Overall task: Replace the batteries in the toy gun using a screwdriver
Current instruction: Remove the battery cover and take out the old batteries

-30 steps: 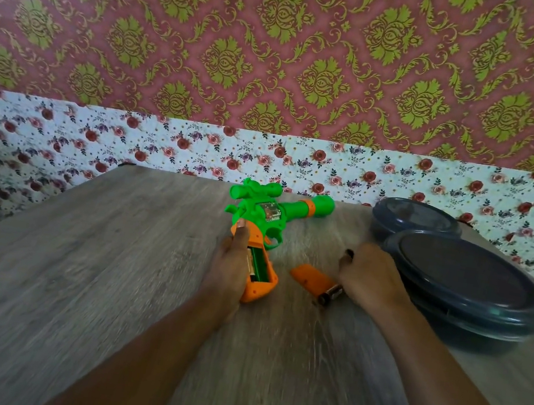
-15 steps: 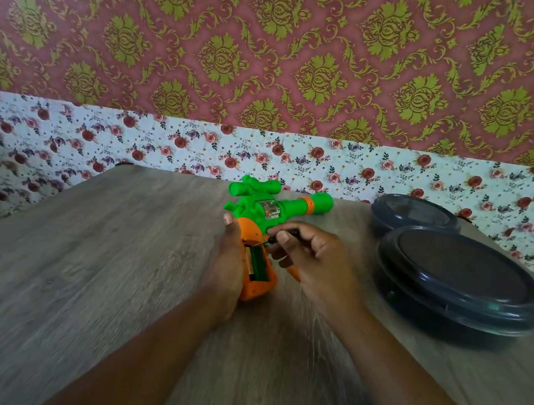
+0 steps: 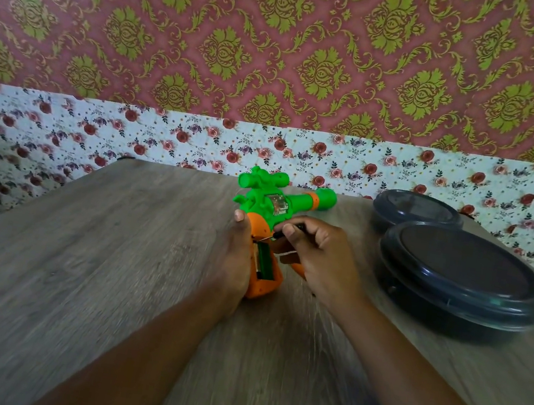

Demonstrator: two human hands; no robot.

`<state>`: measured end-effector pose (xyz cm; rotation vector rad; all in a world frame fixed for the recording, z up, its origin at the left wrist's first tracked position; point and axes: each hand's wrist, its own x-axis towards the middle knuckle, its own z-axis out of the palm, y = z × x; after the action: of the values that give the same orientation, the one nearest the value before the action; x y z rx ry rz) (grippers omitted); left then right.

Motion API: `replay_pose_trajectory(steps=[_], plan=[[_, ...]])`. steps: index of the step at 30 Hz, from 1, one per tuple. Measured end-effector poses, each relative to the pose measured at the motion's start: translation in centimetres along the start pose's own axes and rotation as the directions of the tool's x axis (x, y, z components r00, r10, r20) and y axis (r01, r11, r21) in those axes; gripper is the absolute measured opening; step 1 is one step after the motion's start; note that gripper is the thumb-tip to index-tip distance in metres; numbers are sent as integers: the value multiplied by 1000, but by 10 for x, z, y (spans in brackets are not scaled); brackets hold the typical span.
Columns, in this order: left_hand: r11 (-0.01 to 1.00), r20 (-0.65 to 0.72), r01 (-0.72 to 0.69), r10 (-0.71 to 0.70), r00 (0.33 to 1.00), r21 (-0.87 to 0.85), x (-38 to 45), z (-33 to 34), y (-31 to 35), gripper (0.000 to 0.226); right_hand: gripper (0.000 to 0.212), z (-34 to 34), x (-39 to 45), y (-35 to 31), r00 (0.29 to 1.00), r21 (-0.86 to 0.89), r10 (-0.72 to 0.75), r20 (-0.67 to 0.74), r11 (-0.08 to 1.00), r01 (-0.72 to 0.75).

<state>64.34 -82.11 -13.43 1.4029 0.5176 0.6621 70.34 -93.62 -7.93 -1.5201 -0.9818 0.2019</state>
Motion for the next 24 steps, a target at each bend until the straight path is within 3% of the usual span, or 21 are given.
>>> replay_pose_trajectory(steps=[2, 6, 9, 15, 21, 24], plan=[[1000, -19, 0, -1, 1000, -12, -6, 2, 7, 112, 18, 0, 0, -2, 1000, -4, 6, -7, 1000, -6], [998, -38, 33, -35, 999, -45, -16, 6, 18, 87, 22, -3, -2, -7, 999, 28, 26, -20, 999, -25], [997, -69, 56, -59, 996, -55, -15, 5, 19, 84, 23, -6, 0, -10, 998, 43, 37, -45, 998, -35], [998, -133, 60, -56, 990, 27, -13, 6, 21, 7, 22, -12, 0, -11, 1000, 42, -16, -23, 999, 17], [997, -102, 76, -79, 992, -26, -12, 5, 22, 13, 28, -13, 4, -7, 981, 75, -43, -190, 996, 58], [997, -101, 71, -73, 992, -26, -13, 6, 24, 16, 27, -14, 3, -12, 992, 105, 61, -115, 993, -48]])
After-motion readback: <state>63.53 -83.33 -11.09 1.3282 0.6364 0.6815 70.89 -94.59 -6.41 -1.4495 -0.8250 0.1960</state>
